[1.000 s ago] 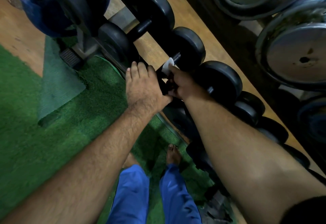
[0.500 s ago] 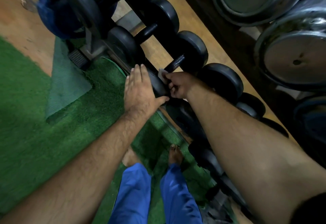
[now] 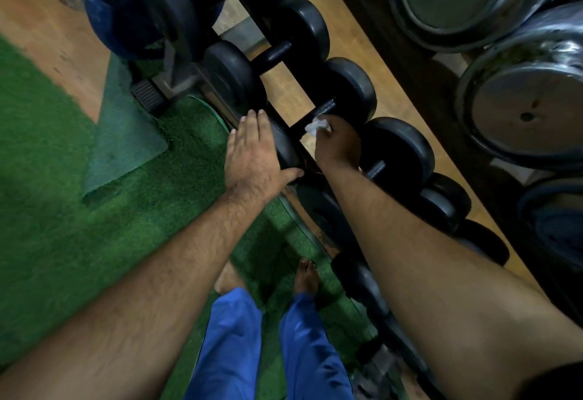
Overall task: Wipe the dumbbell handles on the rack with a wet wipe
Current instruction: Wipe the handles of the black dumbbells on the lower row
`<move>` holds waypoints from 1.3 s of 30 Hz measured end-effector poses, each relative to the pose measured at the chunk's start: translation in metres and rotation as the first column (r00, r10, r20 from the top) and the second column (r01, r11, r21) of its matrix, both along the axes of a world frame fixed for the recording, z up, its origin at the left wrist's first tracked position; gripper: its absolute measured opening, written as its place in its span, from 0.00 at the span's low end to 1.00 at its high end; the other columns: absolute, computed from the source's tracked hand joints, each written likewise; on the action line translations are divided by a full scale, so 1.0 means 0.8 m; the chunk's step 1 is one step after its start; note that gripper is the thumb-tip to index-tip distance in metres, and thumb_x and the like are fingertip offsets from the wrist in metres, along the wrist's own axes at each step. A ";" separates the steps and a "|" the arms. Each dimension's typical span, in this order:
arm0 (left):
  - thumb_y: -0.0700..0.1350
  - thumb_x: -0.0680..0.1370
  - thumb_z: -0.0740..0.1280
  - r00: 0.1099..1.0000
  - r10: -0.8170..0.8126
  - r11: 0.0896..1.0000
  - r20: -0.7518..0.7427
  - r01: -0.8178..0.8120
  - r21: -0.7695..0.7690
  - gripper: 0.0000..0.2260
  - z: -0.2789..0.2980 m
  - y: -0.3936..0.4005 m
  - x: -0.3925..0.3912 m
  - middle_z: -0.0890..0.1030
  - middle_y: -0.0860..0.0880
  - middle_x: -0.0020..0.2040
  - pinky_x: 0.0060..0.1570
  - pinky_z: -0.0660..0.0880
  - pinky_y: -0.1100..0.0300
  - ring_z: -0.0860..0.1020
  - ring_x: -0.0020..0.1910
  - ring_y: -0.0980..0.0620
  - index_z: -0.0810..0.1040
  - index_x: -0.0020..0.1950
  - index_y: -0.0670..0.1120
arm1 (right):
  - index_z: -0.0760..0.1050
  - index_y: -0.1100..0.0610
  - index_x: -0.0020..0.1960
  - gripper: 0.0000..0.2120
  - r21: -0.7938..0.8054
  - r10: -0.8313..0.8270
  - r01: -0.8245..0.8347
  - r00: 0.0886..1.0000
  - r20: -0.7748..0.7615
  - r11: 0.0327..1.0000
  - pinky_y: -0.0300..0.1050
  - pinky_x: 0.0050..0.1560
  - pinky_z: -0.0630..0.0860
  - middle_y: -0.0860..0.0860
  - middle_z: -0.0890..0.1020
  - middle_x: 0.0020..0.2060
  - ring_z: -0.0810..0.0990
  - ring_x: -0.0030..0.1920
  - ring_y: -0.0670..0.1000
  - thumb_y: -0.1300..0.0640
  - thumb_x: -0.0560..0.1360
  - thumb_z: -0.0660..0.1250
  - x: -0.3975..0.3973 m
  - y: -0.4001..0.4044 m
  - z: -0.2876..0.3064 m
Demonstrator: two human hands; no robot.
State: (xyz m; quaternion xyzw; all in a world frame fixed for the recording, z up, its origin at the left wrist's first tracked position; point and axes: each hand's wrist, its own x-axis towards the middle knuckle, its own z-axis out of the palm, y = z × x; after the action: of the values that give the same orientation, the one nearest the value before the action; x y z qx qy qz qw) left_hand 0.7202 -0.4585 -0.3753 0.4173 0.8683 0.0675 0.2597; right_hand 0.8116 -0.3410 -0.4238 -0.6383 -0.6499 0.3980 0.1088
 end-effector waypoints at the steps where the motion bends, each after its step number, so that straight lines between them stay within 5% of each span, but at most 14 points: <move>1: 0.70 0.66 0.71 1.000 0.002 1.000 -0.001 -0.002 -0.001 0.58 0.000 0.000 0.001 0.48 0.42 0.80 0.78 0.47 0.52 0.48 0.79 0.45 0.43 0.80 0.41 | 0.81 0.52 0.48 0.10 -0.096 -0.142 0.135 0.987 -0.070 0.986 0.43 0.47 0.79 0.51 0.85 0.48 0.81 0.47 0.50 0.54 0.75 0.61 0.000 0.002 -0.006; 4: 0.70 0.66 0.71 1.000 0.006 1.000 -0.011 -0.006 -0.003 0.58 0.000 0.001 0.003 0.48 0.42 0.80 0.77 0.47 0.52 0.49 0.79 0.45 0.44 0.80 0.41 | 0.73 0.54 0.45 0.08 -0.544 -0.602 0.443 0.784 -0.150 0.713 0.34 0.24 0.69 0.51 0.78 0.37 0.77 0.35 0.45 0.60 0.80 0.57 0.000 0.018 -0.012; 6: 0.70 0.66 0.71 1.000 0.008 1.000 -0.015 -0.008 -0.005 0.58 0.000 0.001 0.003 0.48 0.42 0.80 0.77 0.46 0.52 0.49 0.79 0.45 0.44 0.80 0.41 | 0.70 0.53 0.44 0.11 -0.697 -0.716 0.434 0.678 -0.164 0.571 0.34 0.27 0.63 0.49 0.75 0.34 0.74 0.32 0.42 0.61 0.81 0.54 0.002 0.023 -0.006; 9: 0.70 0.66 0.71 1.000 0.008 1.000 -0.011 -0.008 -0.010 0.58 0.000 0.002 0.002 0.48 0.43 0.80 0.77 0.47 0.52 0.48 0.79 0.46 0.43 0.80 0.41 | 0.69 0.53 0.42 0.10 -0.790 -0.778 0.369 0.594 -0.206 0.490 0.34 0.24 0.62 0.48 0.73 0.30 0.75 0.28 0.42 0.59 0.81 0.54 -0.006 0.025 -0.008; 15: 0.69 0.66 0.72 1.000 0.017 1.000 -0.016 -0.017 0.006 0.57 -0.001 0.002 0.004 0.48 0.43 0.80 0.77 0.47 0.52 0.48 0.79 0.46 0.44 0.80 0.42 | 0.67 0.53 0.36 0.16 -0.789 -0.699 0.322 0.691 -0.183 0.524 0.32 0.18 0.58 0.48 0.69 0.24 0.66 0.17 0.43 0.54 0.82 0.57 -0.012 0.027 -0.026; 19: 0.68 0.66 0.72 1.000 0.024 1.000 -0.017 -0.024 0.006 0.57 0.000 0.003 0.004 0.48 0.43 0.80 0.77 0.47 0.52 0.48 0.79 0.46 0.44 0.80 0.42 | 0.74 0.54 0.45 0.12 -0.745 -0.665 0.370 0.735 -0.131 0.555 0.30 0.18 0.59 0.48 0.74 0.29 0.67 0.20 0.42 0.45 0.80 0.63 -0.019 0.028 -0.035; 22: 0.68 0.66 0.72 1.000 0.025 1.000 -0.010 -0.025 0.000 0.57 0.000 0.004 0.005 0.48 0.43 0.81 0.77 0.47 0.52 0.48 0.79 0.46 0.44 0.80 0.42 | 0.74 0.54 0.45 0.10 -0.717 -0.726 0.451 0.679 -0.110 0.531 0.29 0.16 0.59 0.47 0.72 0.31 0.67 0.27 0.42 0.48 0.77 0.69 -0.020 0.025 -0.040; 26: 0.68 0.66 0.73 1.000 0.027 1.000 -0.007 -0.026 0.011 0.57 0.000 0.004 0.004 0.49 0.43 0.80 0.77 0.48 0.52 0.49 0.79 0.46 0.44 0.80 0.42 | 0.66 0.55 0.30 0.15 -0.700 -0.707 0.420 0.687 -0.172 0.578 0.32 0.16 0.53 0.48 0.66 0.20 0.61 0.18 0.43 0.66 0.74 0.60 -0.023 0.029 -0.035; 32: 0.68 0.66 0.73 1.000 0.026 0.998 -0.013 -0.025 0.049 0.57 -0.007 0.003 0.004 0.50 0.43 0.80 0.77 0.49 0.52 0.50 0.79 0.45 0.45 0.80 0.41 | 0.65 0.54 0.34 0.16 -0.791 -0.778 0.289 0.530 -0.337 0.540 0.31 0.17 0.54 0.47 0.66 0.19 0.62 0.17 0.43 0.58 0.81 0.54 -0.023 0.029 -0.044; 39: 0.68 0.65 0.73 0.999 0.021 0.996 -0.029 -0.019 0.083 0.57 -0.015 0.001 0.003 0.51 0.43 0.80 0.77 0.50 0.51 0.51 0.79 0.45 0.46 0.80 0.42 | 0.69 0.53 0.38 0.11 -0.783 -0.817 0.310 0.419 -0.397 0.539 0.34 0.18 0.56 0.48 0.65 0.27 0.60 0.18 0.43 0.60 0.77 0.53 -0.023 0.051 -0.079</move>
State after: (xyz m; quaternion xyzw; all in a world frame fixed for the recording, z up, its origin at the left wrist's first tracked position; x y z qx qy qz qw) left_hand 0.7223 -0.4577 -0.3876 0.4198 0.8727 0.0997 0.2285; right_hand 0.7931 -0.2999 -0.4871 -0.6077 -0.1072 0.7328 0.2868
